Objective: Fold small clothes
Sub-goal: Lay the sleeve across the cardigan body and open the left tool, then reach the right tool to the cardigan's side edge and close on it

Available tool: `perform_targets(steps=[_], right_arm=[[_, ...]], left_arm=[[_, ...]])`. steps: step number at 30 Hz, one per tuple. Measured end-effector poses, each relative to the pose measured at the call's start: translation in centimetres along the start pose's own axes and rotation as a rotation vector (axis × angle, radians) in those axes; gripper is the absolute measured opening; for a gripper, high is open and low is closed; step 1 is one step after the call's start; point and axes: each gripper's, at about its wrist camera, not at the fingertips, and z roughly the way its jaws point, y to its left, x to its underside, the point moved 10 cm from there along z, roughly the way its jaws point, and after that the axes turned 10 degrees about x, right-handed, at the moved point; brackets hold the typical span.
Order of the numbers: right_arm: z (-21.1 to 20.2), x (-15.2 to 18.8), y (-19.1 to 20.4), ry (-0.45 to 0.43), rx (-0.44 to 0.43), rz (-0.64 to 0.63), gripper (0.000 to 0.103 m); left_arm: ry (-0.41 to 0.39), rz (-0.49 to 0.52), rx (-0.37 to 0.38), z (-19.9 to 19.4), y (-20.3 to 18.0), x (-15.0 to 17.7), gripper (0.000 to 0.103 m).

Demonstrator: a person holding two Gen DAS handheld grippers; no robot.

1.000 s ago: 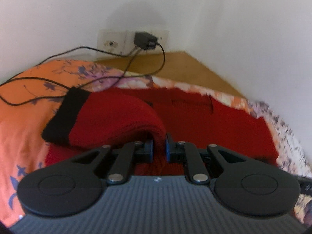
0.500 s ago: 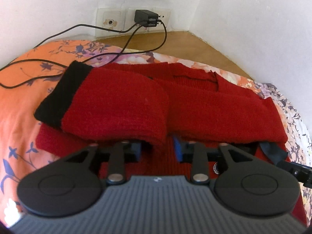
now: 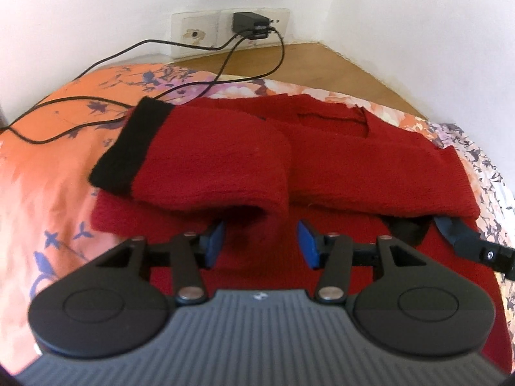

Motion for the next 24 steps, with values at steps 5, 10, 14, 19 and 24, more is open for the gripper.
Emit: perform_targets(steps=[5,10,14,19,24], right_arm=[[0.2,-0.8,2.5,0.009,-0.052,-0.045,0.088],[1.0,-1.4,4.9,0.042,-0.104,-0.080,0.088],[2.0,-1.9,7.4,0.088,-0.167,-0.100,0.088],[3.1,-2.2,10.9,0.136,-0.224,-0.128,0.088],[3.9,-1.7,14.7,0.169,-0.272,-0.163,0.089]], left_arm=[[0.009,-0.050,0.003,-0.8,1.1,0.5,0.052],[0.002,-0.070,-0.026,-1.9,2.2,0.9,0.052],[-0.017,-0.100,-0.043,-2.9,3.3,0.9,0.052],[-0.026,-0.126,-0.089,-3.8,4.8,1.1,0.052],[-0.024,-0.159,-0.126,-4.2,6.6,1.5,0.052]])
